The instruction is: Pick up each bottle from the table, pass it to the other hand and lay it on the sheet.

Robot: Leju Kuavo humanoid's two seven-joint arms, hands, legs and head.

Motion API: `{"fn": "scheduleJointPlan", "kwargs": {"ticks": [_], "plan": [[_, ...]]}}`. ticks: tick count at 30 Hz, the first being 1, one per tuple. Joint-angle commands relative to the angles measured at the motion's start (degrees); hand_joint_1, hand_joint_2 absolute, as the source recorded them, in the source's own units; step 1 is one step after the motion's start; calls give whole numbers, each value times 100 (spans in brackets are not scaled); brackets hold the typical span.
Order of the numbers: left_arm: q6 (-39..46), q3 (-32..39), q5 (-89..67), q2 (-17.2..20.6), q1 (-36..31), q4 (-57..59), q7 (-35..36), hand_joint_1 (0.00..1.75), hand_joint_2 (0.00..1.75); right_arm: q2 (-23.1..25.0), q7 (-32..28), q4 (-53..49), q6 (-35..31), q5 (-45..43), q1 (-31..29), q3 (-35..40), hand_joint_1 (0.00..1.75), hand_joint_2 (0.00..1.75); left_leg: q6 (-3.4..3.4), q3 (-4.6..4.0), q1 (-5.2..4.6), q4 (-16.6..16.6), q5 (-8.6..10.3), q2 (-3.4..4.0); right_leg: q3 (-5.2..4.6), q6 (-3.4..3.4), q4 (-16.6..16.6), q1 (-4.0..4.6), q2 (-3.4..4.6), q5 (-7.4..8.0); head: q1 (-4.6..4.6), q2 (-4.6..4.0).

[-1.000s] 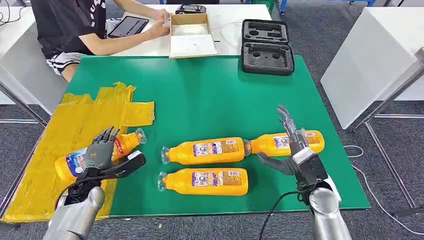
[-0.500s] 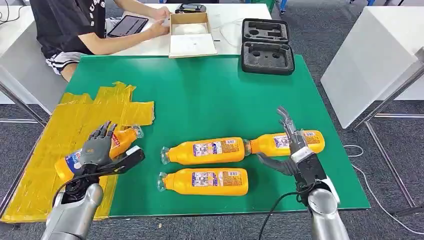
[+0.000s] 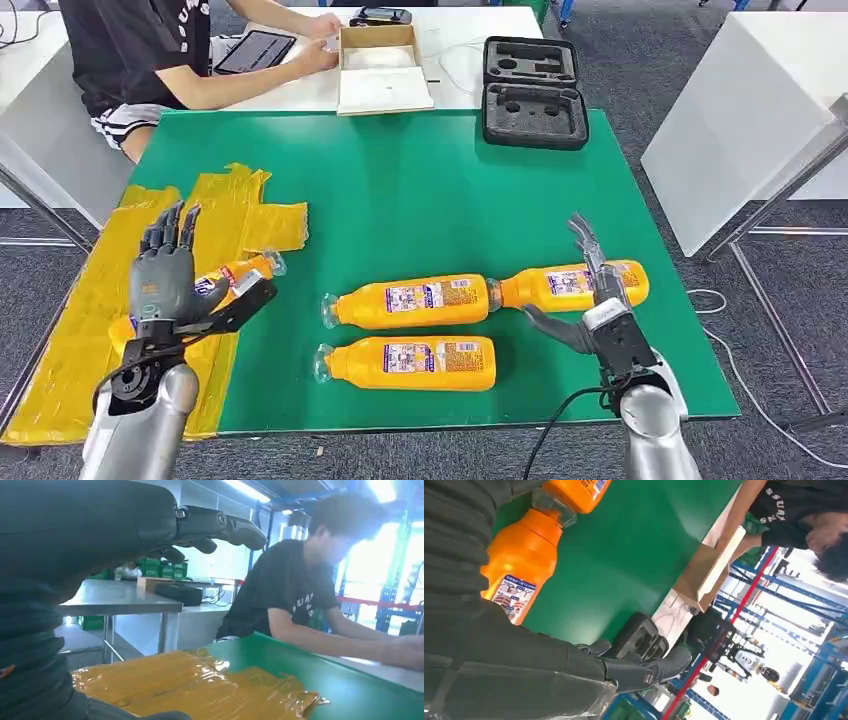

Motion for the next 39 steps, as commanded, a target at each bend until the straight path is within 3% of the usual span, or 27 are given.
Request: {"fn": "scheduleJointPlan", "kwargs": {"ticks": [1,6,10,12,16,19,20,21,25,28,33,39], "plan": [[-9,-34,15,-63,-34,-55,0,0,175,29,26,48,-29,-1,-52,-115,0,175,-15,23,5,5,-15,7,27,-6,-1,6,-5,-13,0,0],[-9,-34,15,-63,-34,-55,0,0,175,29,26,48,-29,-1,-52,-115,0,175,-15,22,5,4,-14,7,26,-6,-2,7,-5,-13,0,0],[143,-25,1044,-118,233,-438,-552,0,175,-127,10,-99,-561,646,59,-80,0,175,-18,30,6,8,-21,9,35,-6,0,8,-5,-19,0,0],[-123,-130,2095,-176,460,-783,-1129,0,175,-289,153,-225,-1259,1766,107,-65,0,175,-24,44,8,15,-35,18,52,-8,3,10,-2,-30,0,0],[-632,-426,3360,-267,651,-1089,-1814,0,175,-976,782,-338,-1528,3615,283,-14,0,175,-4,6,-1,3,-10,-6,11,0,-1,-1,-14,-10,-2,0],[-711,-588,3602,-279,626,-981,-1962,0,175,-1255,800,-93,-1564,3811,71,-180,0,175,-7,20,1,11,-23,-7,30,-1,0,1,-21,-22,0,0],[-700,-637,3675,-276,590,-912,-1994,0,175,-1370,804,17,-1528,3874,-28,-178,0,175,-2,11,-1,8,-18,-4,21,7,-3,-3,-13,-19,0,0],[-768,-714,3859,-278,494,-820,-2090,0,175,-1807,1079,427,-1118,4390,-326,22,0,175,4,3,-6,4,-15,1,11,10,-3,-7,-5,-13,0,0],[-749,-785,4016,-277,332,-706,-2073,0,175,-2334,981,1318,-574,4769,-903,522,0,175,3,9,-6,8,-18,23,19,14,-6,-7,13,-5,-2,0],[-762,-733,4136,-247,224,-577,-2049,0,175,-2745,904,1989,10,4614,-1393,986,0,175,14,11,-8,7,-8,20,20,20,-8,-7,7,1,2,0],[-769,-718,4160,-242,184,-506,-2055,0,175,-2860,895,2193,77,4481,-1554,1113,0,175,17,18,-11,7,-7,16,30,23,-6,-8,3,-1,-2,0],[-720,-721,4324,-257,26,-227,-2132,0,175,-3083,939,3177,533,4267,-2268,1671,0,175,20,19,-10,7,-8,26,31,24,-7,-7,12,1,-2,0]]}}
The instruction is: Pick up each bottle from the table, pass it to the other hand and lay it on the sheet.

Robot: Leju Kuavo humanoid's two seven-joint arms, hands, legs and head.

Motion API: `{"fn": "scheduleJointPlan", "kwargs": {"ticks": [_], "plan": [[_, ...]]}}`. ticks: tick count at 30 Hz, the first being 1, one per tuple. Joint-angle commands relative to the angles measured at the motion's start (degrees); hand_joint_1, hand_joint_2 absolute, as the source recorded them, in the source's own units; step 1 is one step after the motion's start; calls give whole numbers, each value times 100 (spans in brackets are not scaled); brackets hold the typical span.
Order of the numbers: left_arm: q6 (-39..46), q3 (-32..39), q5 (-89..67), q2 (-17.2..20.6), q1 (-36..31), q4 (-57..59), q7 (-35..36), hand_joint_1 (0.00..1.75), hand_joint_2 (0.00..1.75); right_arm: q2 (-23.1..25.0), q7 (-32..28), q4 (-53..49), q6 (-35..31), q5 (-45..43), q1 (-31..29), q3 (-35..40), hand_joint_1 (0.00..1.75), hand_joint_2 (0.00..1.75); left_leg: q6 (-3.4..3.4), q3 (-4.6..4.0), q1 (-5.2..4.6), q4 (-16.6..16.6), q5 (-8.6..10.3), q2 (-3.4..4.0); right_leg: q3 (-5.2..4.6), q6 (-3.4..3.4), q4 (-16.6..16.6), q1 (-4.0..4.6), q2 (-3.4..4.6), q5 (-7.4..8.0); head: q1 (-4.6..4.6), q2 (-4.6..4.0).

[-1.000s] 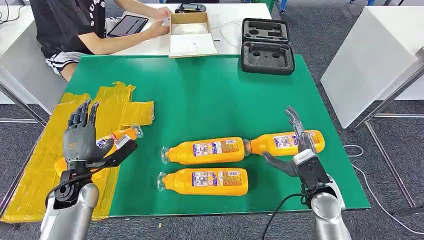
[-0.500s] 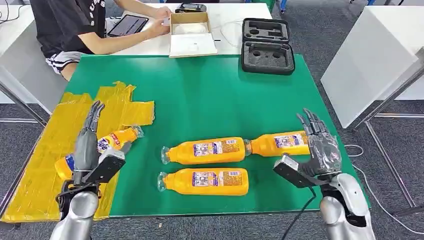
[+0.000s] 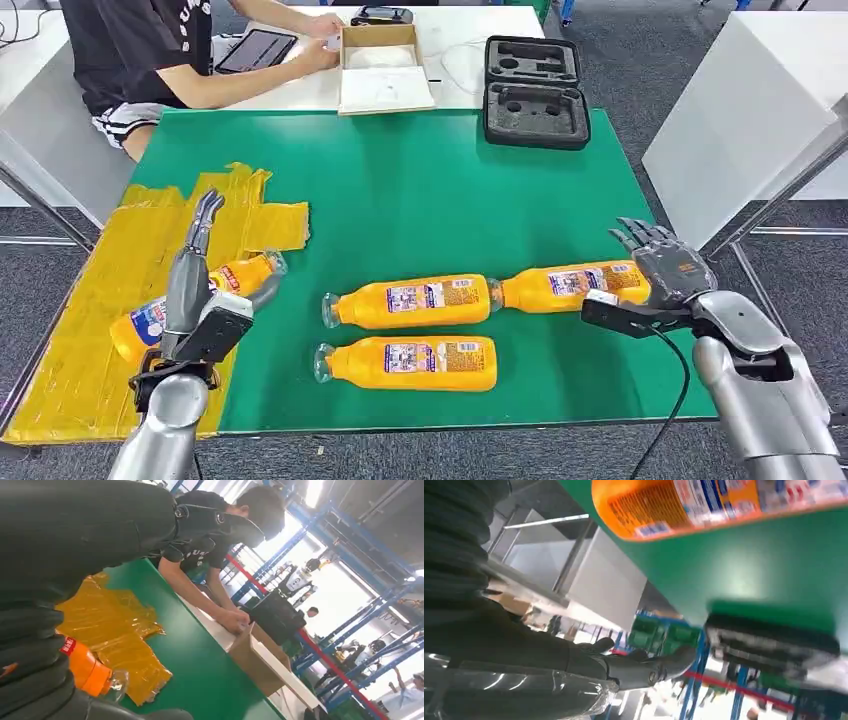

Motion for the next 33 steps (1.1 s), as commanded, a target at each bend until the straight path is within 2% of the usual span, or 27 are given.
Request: {"fn": "scheduleJointPlan", "kwargs": {"ticks": [1,8,12,21,31,32,33], "plan": [[22,-54,189,-26,-422,703,-59,0,175,-325,7,1716,366,-153,-1097,964,0,175,-13,23,5,1,-10,20,23,-5,-7,6,10,-3,0,0],[134,-155,395,-40,-735,1299,-223,0,175,-329,-116,2520,759,-207,-1674,1627,0,175,-21,37,7,3,-16,20,39,-9,-6,9,6,-10,0,0],[169,-242,466,-88,-942,1575,-242,0,175,-167,-232,3491,899,-313,-2201,2034,0,175,-14,23,5,1,-9,20,23,-5,-6,6,11,-2,0,0],[207,-366,537,-103,-1051,1743,-265,0,175,249,-269,4123,734,-361,-2087,2378,0,175,-12,23,7,0,-8,14,27,-6,-9,8,5,-3,0,0],[395,-343,603,-92,-975,1822,-252,0,175,595,-103,4819,351,-215,-2241,2724,0,175,-13,33,14,-2,-7,17,33,-5,-13,14,3,-2,2,0],[390,-336,603,-82,-956,1808,-251,0,175,628,-105,4843,318,-203,-2224,2742,49,175,-21,50,18,0,-15,29,52,-9,-16,19,8,-6,2,0],[399,-315,597,-83,-937,1792,-248,0,175,675,-90,4877,259,-186,-2198,2770,169,175,-17,47,17,-3,-11,27,46,-7,-16,17,8,-2,2,0]]}}
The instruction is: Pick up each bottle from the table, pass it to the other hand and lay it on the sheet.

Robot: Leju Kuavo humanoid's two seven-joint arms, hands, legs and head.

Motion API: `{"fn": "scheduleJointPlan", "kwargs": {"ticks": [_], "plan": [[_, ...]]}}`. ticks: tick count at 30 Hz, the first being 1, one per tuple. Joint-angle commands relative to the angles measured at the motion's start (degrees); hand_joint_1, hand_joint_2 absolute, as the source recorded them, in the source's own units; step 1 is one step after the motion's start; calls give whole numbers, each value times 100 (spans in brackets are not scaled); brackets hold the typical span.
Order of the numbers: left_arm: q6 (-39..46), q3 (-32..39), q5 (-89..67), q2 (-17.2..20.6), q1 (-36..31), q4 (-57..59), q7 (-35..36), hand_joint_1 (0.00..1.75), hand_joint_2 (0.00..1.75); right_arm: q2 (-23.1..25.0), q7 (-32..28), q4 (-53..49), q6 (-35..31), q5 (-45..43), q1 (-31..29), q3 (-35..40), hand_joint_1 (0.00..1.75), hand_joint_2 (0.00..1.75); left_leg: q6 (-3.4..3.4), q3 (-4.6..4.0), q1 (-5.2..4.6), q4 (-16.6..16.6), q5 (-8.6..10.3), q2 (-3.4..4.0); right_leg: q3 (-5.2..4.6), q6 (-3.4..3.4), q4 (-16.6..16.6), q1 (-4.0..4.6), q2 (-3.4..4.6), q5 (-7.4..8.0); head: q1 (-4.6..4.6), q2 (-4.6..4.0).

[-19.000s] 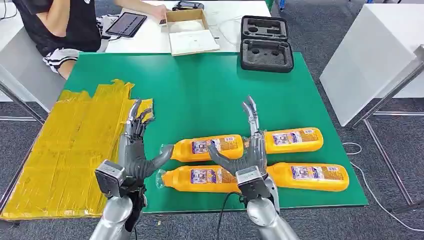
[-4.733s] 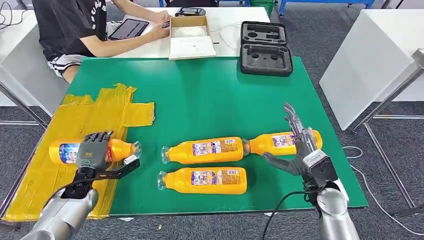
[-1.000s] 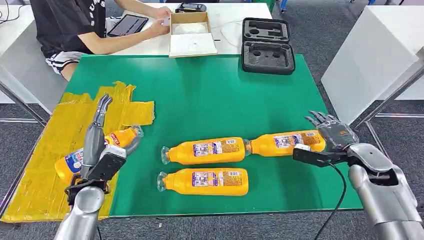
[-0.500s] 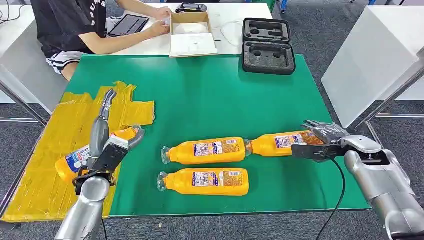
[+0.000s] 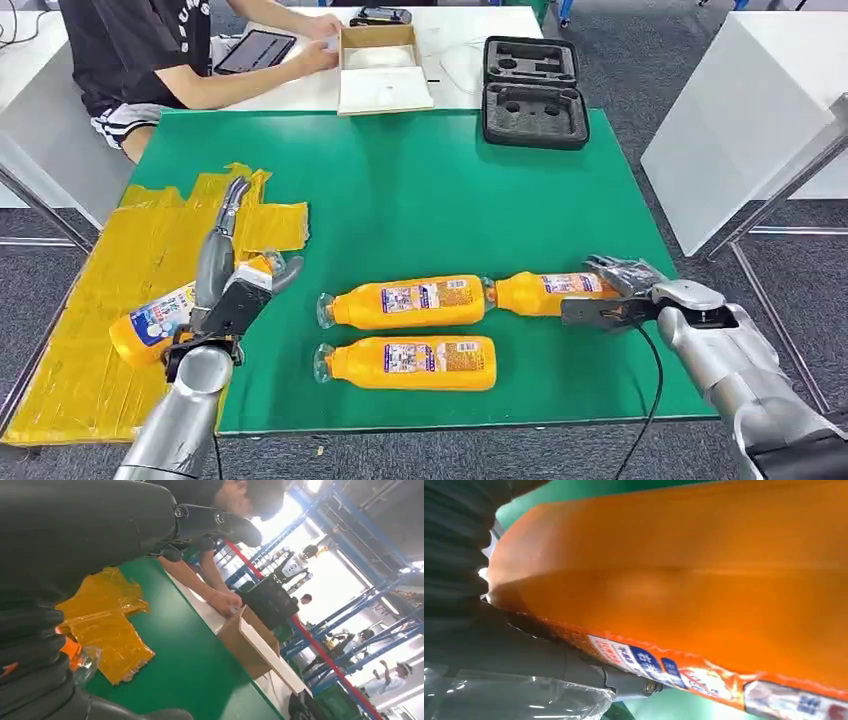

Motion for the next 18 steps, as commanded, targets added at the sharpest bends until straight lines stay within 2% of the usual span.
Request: {"fn": "scheduleJointPlan", "kwargs": {"ticks": [1,12,13,18], "plan": [[82,-10,55,26,-146,470,17,0,175,577,53,1108,-274,95,-96,556,169,175,-21,42,14,-4,-12,16,48,-10,-17,15,3,-4,0,0],[79,-10,55,23,-153,468,17,0,175,578,54,1108,-282,97,-98,559,166,175,-18,66,9,-6,-6,28,54,-29,-16,12,25,7,0,0],[79,5,34,18,-154,480,28,0,175,590,77,1107,-351,137,-81,584,175,175,-25,69,13,-9,-5,28,61,-33,-22,16,21,10,2,0],[76,40,14,20,-136,483,50,0,175,623,162,1097,-443,188,-56,599,175,175,-7,72,11,-6,4,30,64,-16,-18,15,29,25,0,0]]}}
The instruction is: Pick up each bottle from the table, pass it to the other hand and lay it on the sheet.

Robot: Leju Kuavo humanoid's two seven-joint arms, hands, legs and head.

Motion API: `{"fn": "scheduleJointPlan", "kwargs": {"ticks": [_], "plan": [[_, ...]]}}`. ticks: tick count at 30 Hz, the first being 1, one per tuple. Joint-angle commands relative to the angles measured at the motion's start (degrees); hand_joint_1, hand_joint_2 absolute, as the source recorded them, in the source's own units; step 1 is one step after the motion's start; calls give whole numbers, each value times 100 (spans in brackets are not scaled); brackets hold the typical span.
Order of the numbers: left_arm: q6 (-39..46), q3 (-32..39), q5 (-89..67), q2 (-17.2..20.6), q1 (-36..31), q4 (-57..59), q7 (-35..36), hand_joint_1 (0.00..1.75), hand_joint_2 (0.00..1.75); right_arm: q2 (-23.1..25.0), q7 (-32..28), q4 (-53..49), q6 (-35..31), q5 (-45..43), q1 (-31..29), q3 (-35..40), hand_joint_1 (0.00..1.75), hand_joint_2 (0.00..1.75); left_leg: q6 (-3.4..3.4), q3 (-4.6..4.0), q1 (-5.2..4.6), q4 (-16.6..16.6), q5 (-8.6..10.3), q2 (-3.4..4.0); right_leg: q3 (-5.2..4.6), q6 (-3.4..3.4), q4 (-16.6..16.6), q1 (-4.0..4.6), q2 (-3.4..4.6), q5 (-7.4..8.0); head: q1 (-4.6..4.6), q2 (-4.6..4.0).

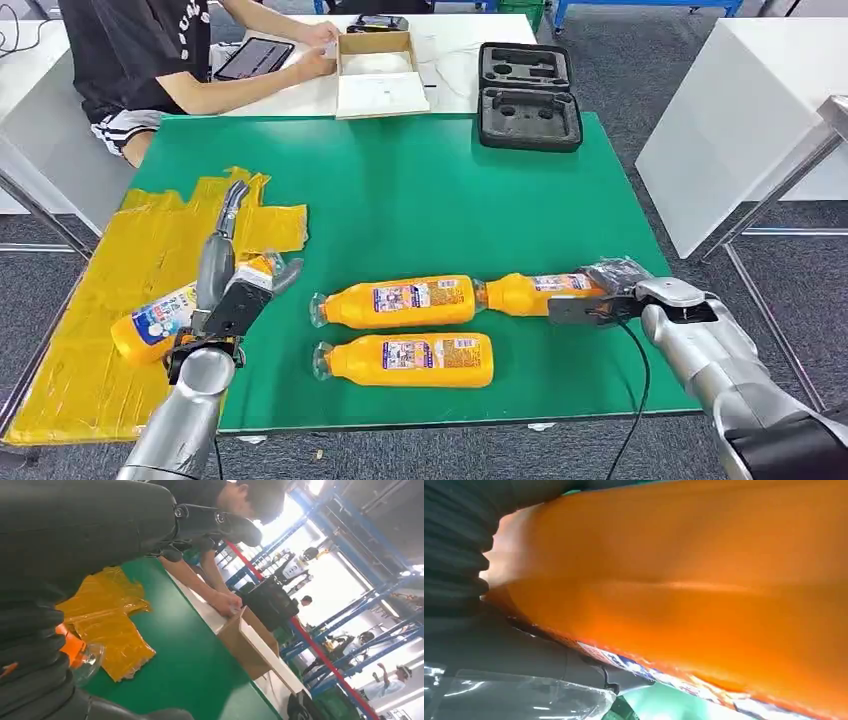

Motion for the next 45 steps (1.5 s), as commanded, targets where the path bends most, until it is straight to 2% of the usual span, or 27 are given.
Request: {"fn": "scheduleJointPlan", "kwargs": {"ticks": [1,3,4,9,13,14,18,20,22,24,27,29,30,33,34,36,39,41,42,43,44,45], "plan": [[-6,47,-25,26,-126,372,48,0,175,293,125,460,-117,88,248,303,175,175,-22,20,14,-7,-7,4,28,-11,-18,15,-10,-4,-2,0],[-10,66,-27,28,-105,363,53,0,175,253,158,374,-168,109,260,275,175,175,-14,17,12,-3,-6,4,22,-7,-12,13,-4,-2,0,0],[-14,80,-25,33,-97,359,57,0,175,235,192,320,-184,109,258,237,175,175,-32,25,18,-6,-10,6,34,-14,-19,20,-14,-7,-2,0],[-3,224,-14,62,60,237,90,0,175,193,843,-67,-721,296,116,-147,175,175,-24,18,6,-2,-14,28,15,-8,-5,7,14,-1,-2,0],[-4,229,-15,62,71,231,90,0,175,198,855,-99,-688,317,106,-149,175,175,-16,4,0,-3,-6,21,0,-6,-2,-1,12,-1,-4,0],[-4,228,-16,59,69,230,89,0,175,200,853,-98,-691,316,118,-151,175,175,-35,-2,7,2,-9,23,-1,-14,-1,6,2,-5,-4,0],[-4,227,-16,57,66,229,89,0,175,201,852,-96,-693,315,128,-152,175,175,-3,-28,2,-1,28,1,-19,5,-4,1,0,21,-2,0],[9,262,-35,48,109,211,110,0,175,314,1170,-227,-1046,223,198,-618,175,175,-9,-26,3,0,22,5,-16,3,-4,3,1,17,-4,0],[7,318,-51,11,203,148,120,0,175,443,1878,-686,-1203,258,379,-1414,175,175,-13,-25,4,1,18,9,-14,2,-3,3,2,13,-4,0],[5,320,-86,-29,216,123,143,0,175,411,2419,-1001,-1299,671,553,-1815,175,175,-6,-48,-1,-1,25,0,-36,6,0,-2,0,17,-4,0],[-16,323,-194,-94,269,19,242,0,175,469,3032,-1913,-1383,1457,1195,-2630,175,175,-1,-71,1,1,28,-22,-49,10,-1,-1,-24,16,-4,0],[-37,344,-251,-133,304,-49,288,0,175,567,3304,-2497,-1366,1997,1526,-3058,175,175,-16,-54,7,8,10,-36,-26,3,0,6,-49,-7,-9,0],[-47,357,-269,-154,307,-72,300,0,175,596,3385,-2676,-1372,2157,1615,-3162,175,175,-1,-85,2,1,28,-45,-56,10,-2,1,-49,12,0,0],[-92,387,-365,-192,280,-110,385,0,175,811,3466,-3244,-1338,2527,1846,-3454,175,175,-9,-79,0,8,12,-47,-45,10,7,-1,-62,-8,-4,0],[-131,411,-374,-192,303,-154,385,0,175,1134,3044,-3560,-1745,2120,1906,-3697,175,175,-11,-83,4,10,10,-47,-47,12,6,3,-64,-9,-2,0],[-206,391,-404,-201,319,-197,372,0,175,1508,2681,-3944,-2288,1652,1957,-3806,175,175,-10,-90,2,6,12,-41,-57,18,4,1,-52,-5,-2,0],[-361,262,-485,-204,270,-208,349,0,175,1893,2096,-4332,-2994,812,2134,-3805,175,175,-9,-103,1,2,15,-40,-75,19,3,0,-46,2,-7,0],[-485,121,-500,-200,240,-234,347,0,175,2206,1360,-4605,-3598,-336,2315,-3785,175,175,-15,-96,6,4,10,-43,-72,16,4,5,-53,-4,-9,0],[-642,53,-420,-205,219,-245,343,0,175,2261,1049,-4603,-3881,-659,2357,-3725,175,175,-33,-64,11,17,-14,-27,-40,6,13,12,-47,-25,-7,0],[-826,-17,-304,-205,194,-246,317,0,175,2324,729,-4594,-3936,-1092,2374,-3625,175,175,-15,-97,9,3,14,-54,-70,15,2,6,-70,-8,-4,0],[-1104,-136,-107,-172,143,-242,272,0,175,2451,212,-4523,-3748,-1988,2368,-3571,175,175,-9,-110,13,2,22,-58,-82,11,-1,9,-68,-7,-2,0],[-1217,-209,-33,-159,108,-234,248,0,175,2525,44,-4467,-3727,-2201,2360,-3520,175,175,-15,-95,15,6,13,-56,-67,8,2,11,-68,-16,-4,0]]}}
